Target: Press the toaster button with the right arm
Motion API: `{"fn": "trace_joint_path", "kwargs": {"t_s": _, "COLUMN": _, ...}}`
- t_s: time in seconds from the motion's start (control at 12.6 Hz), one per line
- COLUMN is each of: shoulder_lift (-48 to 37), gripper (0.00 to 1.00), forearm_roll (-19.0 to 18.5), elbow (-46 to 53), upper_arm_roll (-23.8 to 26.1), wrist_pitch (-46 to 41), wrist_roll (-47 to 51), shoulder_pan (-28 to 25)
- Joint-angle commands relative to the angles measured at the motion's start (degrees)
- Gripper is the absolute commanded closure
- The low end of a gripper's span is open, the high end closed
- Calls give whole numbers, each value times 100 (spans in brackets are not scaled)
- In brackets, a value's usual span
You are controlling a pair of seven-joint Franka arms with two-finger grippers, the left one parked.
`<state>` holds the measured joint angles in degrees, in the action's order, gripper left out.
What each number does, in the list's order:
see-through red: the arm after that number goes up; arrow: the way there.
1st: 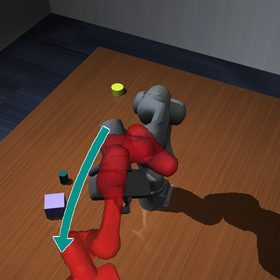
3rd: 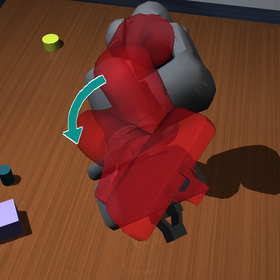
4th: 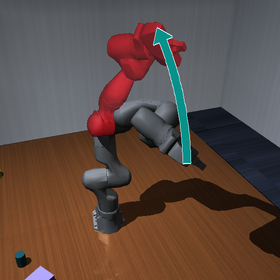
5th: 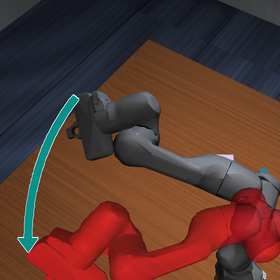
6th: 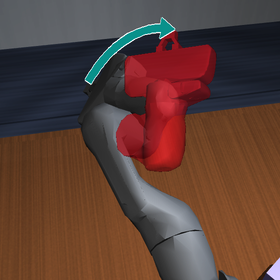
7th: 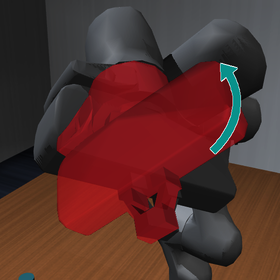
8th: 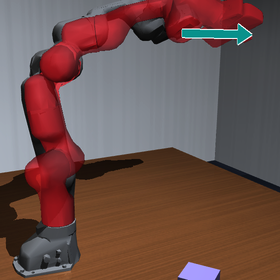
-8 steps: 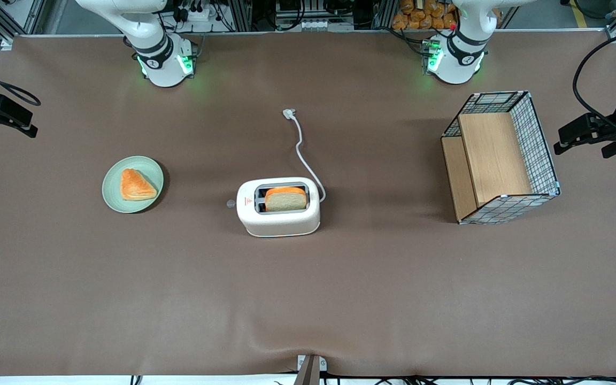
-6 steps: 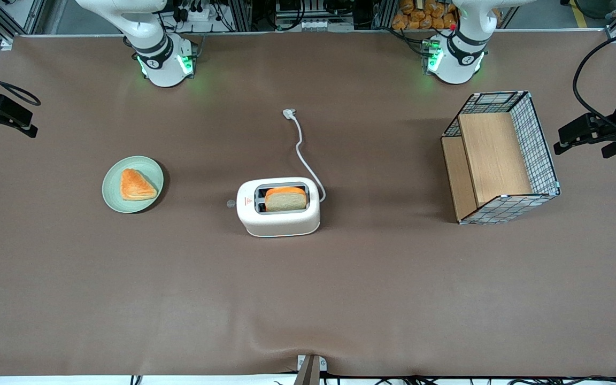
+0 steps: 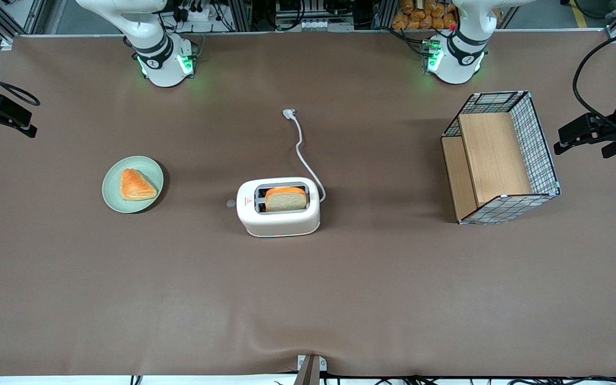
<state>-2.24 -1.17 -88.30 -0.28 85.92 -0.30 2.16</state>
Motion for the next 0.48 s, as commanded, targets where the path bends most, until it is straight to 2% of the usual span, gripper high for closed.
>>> {"fn": "trace_joint_path", "kwargs": {"t_s": 0.0, "shoulder_lift": 31, "gripper": 0, "forearm_roll": -15, "elbow": 85, "upper_arm_roll": 55, "wrist_pitch": -31, "wrist_roll": -58, "shoulder_pan": 65}}
{"fn": "trace_joint_path", "kwargs": {"t_s": 0.4, "shoulder_lift": 92, "gripper": 0, "forearm_roll": -15, "elbow": 58, "upper_arm_roll": 46, "wrist_pitch": -84, "wrist_roll": -49, "shoulder_pan": 30}}
